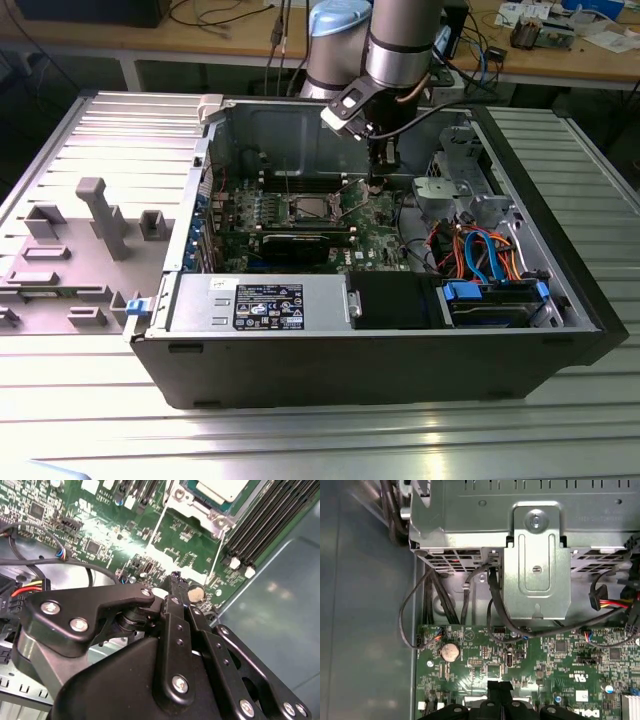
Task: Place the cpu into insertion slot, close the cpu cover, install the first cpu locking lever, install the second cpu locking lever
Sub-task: 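Close the cpu cover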
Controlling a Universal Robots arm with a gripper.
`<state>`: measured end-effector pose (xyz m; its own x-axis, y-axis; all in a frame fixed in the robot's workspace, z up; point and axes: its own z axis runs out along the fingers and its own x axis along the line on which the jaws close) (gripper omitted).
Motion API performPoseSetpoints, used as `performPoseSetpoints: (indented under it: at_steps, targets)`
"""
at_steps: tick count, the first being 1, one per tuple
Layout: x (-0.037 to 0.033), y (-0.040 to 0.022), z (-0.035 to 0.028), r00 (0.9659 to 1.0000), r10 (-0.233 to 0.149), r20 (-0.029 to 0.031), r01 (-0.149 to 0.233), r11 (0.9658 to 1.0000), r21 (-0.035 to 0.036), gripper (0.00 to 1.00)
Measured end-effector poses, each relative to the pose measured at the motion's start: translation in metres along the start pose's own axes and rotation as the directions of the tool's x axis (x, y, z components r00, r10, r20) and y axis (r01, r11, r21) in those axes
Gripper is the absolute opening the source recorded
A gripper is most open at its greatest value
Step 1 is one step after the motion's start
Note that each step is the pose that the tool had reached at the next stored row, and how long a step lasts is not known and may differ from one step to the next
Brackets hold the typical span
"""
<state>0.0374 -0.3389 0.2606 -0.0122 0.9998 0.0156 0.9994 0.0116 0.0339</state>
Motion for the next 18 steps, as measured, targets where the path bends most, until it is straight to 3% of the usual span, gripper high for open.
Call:
performPoseSetpoints:
  at_steps: [5,11,18]
  targets:
    - [-0.0001,0.0086,0.0049,1.0,0.0,-0.0001,0.0,1.0,0.0025,0.11]
    - [-0.0003,0.0103,0.011,1.0,0.0,-0.0001,0.0,1.0,0.004,0.11]
    - [-0.0003,0.0099,0.0114,1.0,0.0,0.0,0.0,1.0,0.0048,0.11]
